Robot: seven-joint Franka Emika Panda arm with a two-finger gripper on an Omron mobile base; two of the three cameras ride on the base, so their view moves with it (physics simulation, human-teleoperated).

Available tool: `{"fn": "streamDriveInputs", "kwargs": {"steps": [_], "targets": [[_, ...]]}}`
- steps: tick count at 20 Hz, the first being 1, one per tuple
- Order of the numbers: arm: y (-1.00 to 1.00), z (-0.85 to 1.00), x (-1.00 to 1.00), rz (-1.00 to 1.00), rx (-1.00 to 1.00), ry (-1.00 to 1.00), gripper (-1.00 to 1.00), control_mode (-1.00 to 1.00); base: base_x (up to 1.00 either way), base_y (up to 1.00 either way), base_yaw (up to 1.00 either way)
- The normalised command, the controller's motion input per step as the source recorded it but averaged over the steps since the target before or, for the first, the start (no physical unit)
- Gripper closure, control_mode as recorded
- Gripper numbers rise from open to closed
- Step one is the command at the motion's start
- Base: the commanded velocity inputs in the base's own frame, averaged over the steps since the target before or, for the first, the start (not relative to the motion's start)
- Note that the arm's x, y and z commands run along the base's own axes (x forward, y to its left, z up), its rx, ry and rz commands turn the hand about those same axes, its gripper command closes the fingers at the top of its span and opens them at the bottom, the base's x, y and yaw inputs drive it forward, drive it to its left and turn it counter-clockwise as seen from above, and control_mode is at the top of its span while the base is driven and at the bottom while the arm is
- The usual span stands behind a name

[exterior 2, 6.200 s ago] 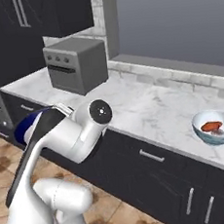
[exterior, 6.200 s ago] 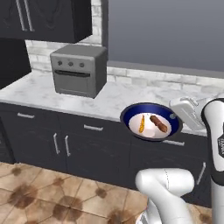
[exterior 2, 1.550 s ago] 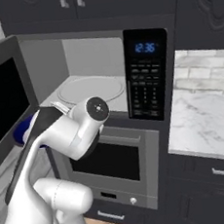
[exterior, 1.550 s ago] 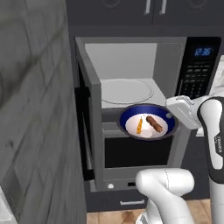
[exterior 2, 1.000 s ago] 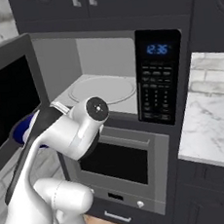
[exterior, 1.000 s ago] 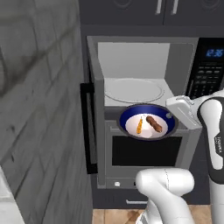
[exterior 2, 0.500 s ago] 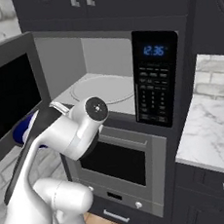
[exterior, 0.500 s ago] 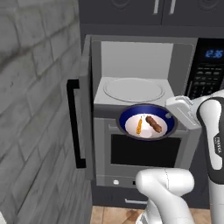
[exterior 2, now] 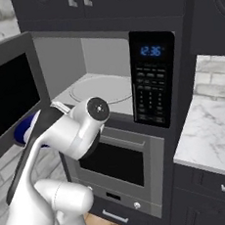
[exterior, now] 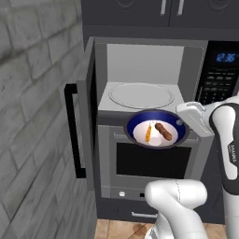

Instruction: Place the bowl containing the kebab skewer and shrimp in the microwave. Close the microwave door and press the start button to microwave the meal.

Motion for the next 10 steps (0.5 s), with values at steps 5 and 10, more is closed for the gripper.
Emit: {"fn": "streamDriveInputs", "kwargs": {"steps": [5,10], "targets": [[0.00,-0.01,0.09,0.00,0.00,-0.03,1.00,-1.00,0.00,0.00,0.00],[0.14,0.00,0.05,-0.02,0.00,0.00,1.00,-1.00,0.00,0.00,0.00]]}}
